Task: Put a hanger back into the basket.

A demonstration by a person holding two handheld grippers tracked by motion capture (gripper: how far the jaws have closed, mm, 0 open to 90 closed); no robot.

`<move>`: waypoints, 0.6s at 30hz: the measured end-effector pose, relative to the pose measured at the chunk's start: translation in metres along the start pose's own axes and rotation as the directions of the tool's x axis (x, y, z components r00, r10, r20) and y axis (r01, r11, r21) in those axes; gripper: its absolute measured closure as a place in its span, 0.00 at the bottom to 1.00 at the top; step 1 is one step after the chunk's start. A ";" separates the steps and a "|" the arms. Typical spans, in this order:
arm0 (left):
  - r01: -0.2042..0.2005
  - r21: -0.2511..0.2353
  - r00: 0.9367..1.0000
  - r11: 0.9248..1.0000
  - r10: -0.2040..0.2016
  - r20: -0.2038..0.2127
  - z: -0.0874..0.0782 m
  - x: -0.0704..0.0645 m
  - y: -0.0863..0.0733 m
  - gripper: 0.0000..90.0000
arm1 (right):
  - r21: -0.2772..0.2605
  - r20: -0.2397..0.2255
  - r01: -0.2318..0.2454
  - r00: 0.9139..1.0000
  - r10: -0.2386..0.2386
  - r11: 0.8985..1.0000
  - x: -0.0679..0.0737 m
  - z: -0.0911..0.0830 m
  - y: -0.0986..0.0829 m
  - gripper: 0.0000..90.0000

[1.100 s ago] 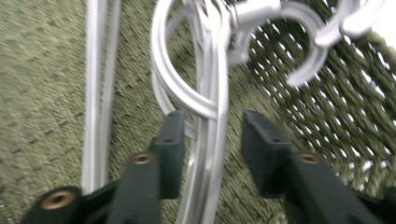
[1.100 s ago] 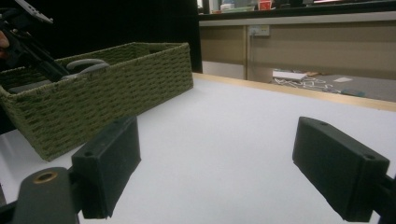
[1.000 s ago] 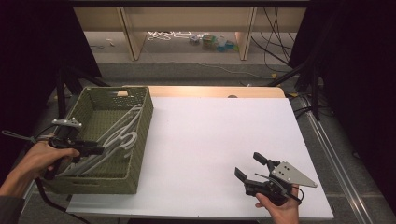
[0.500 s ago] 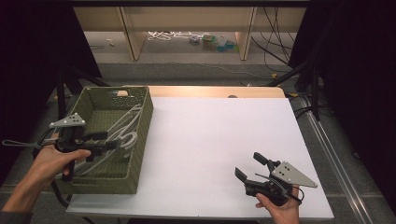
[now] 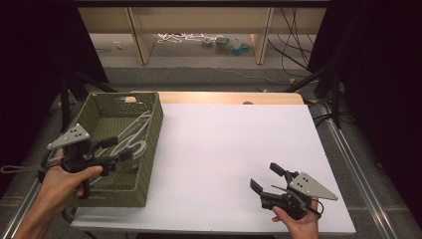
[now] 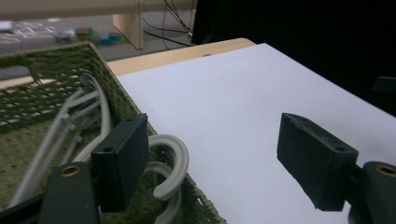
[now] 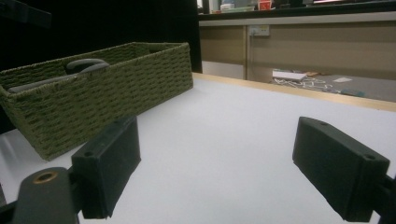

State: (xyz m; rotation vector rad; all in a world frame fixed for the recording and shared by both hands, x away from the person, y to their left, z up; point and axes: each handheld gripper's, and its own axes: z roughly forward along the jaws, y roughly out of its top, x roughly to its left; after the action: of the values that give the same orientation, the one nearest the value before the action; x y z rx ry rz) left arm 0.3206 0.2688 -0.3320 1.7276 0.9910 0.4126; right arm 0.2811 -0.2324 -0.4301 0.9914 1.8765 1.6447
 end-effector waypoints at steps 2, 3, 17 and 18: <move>-0.006 -0.026 1.000 1.000 0.006 0.006 0.000 -0.007 -0.001 0.26 | -0.013 0.000 -0.008 1.000 0.008 1.000 0.001 0.002 -0.001 0.18; -0.012 -0.024 1.000 1.000 0.012 0.002 0.000 -0.011 -0.001 0.26 | 0.011 0.007 0.002 1.000 -0.002 1.000 0.001 0.000 0.000 0.18; -0.049 -0.065 0.998 0.997 0.052 0.041 0.037 -0.054 -0.022 0.27 | 0.000 0.005 0.000 1.000 0.000 1.000 0.001 0.000 0.000 0.18; -0.043 -0.075 0.998 0.996 0.047 0.048 0.040 -0.055 -0.024 0.27 | 0.003 0.008 0.002 1.000 -0.002 1.000 0.001 0.000 0.000 0.18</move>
State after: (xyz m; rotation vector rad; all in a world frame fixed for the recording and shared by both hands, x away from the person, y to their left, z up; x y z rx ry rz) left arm 0.3046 0.2036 -0.3592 1.6878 0.8921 0.4286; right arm 0.2803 -0.2314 -0.4300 0.9955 1.8746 1.6345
